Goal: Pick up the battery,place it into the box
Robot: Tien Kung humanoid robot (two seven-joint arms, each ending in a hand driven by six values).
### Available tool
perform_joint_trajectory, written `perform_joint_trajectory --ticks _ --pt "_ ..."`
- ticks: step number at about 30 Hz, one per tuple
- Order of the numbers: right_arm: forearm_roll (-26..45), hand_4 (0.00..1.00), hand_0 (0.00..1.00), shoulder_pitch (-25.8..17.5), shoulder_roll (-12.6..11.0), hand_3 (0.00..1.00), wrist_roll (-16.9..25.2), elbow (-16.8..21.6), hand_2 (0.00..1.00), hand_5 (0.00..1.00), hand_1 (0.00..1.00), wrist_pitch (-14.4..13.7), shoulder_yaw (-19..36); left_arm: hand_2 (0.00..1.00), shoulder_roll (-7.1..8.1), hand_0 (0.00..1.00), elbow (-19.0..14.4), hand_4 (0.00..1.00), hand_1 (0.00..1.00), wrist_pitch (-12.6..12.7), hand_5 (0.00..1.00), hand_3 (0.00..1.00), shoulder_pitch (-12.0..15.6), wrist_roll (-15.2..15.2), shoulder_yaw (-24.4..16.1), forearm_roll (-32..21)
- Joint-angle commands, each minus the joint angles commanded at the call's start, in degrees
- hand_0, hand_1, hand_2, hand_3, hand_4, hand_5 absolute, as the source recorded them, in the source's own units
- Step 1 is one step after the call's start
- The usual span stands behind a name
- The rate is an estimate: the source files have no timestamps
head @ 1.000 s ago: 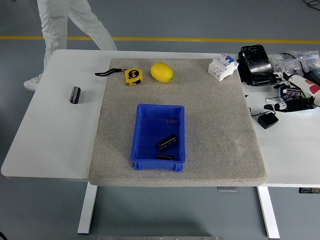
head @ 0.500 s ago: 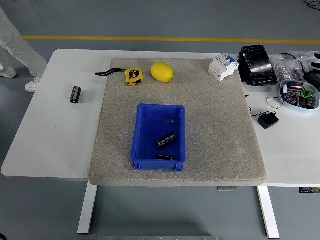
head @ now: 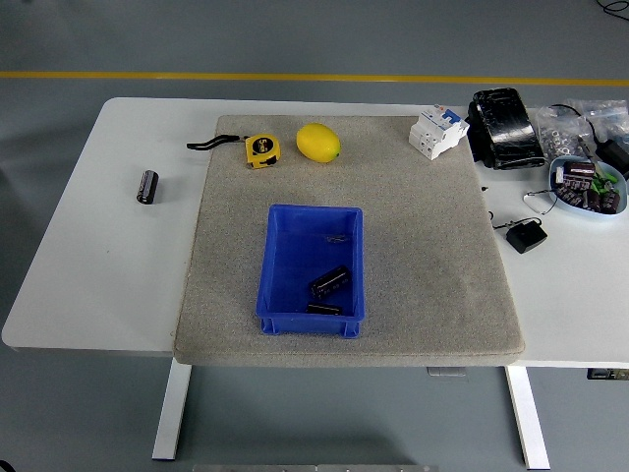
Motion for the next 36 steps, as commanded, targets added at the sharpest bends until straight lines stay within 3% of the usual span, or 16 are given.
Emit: perform_joint_trajectory --ticks 3,7,8,36 --pt "-1.65 0.998 0.814 -0.64 2.27 0.914 -0.42 0.27 0.842 0.808 0.796 0.27 1.96 0.771 -0.01 0.753 -0.03 0.598 0.73 -0.04 0.531 0.57 -0.17 0.01 0.04 0.11" --pt "-3.28 0.998 0.814 -0.5 3.22 0.914 -0.77 0.0 0.842 0.808 0.796 0.49 3.17 0.771 0.04 0.753 -0.09 0.598 0.73 -0.2 0.531 0.57 -0.33 0.1 -0.16 0.71" --pt "-3.52 0.998 0.735 -0.46 3.22 0.91 -0.8 -0.01 0.786 0.823 0.712 0.57 3.29 0.771 0.05 0.752 -0.1 0.598 0.728 -0.23 0.53 0.57 -0.35 0.12 -0.2 0.83" --pt "-4.4 0.998 0.716 0.08 3.7 0.902 -1.87 -0.35 0.782 0.841 0.692 1.57 4.52 0.771 0.1 0.75 -0.3 0.599 0.729 -0.49 0.529 0.57 -0.31 -0.01 0.74 0.33"
